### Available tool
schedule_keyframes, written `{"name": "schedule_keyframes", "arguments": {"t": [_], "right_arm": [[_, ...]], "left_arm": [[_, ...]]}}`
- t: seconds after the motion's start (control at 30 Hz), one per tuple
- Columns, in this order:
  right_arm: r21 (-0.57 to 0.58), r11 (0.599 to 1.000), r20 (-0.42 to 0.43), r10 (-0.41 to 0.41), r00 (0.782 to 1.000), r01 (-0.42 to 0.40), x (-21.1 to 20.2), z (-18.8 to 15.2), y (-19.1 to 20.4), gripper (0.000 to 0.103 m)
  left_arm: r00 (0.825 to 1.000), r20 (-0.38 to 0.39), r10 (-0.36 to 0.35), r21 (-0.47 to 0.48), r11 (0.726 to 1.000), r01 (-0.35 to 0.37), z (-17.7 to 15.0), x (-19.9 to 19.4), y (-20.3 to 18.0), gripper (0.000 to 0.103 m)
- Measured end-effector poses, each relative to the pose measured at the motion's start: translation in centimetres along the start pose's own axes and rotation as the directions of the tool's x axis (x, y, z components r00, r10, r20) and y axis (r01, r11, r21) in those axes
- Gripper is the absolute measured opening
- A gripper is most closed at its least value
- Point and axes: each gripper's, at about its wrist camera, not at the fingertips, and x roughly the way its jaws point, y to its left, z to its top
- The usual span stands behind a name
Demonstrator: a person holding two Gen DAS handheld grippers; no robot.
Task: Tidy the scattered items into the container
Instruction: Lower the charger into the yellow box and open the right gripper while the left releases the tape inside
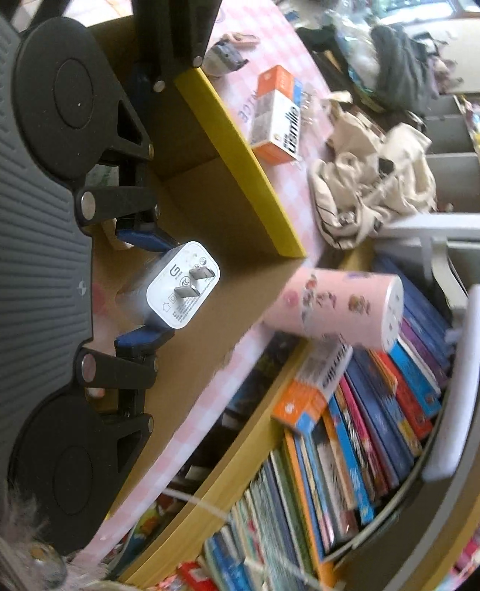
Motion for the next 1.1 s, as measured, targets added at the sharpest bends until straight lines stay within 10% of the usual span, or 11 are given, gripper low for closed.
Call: {"name": "schedule_keyframes", "arguments": {"t": [1.1], "right_arm": [[0.025, 0.996, -0.112, 0.089, 0.99, -0.087, 5.3, 0.5, -1.5, 0.041]], "left_arm": [[0.999, -0.045, 0.004, 0.004, 1.0, -0.004, 0.0, 1.6, -0.4, 0.053]]}}
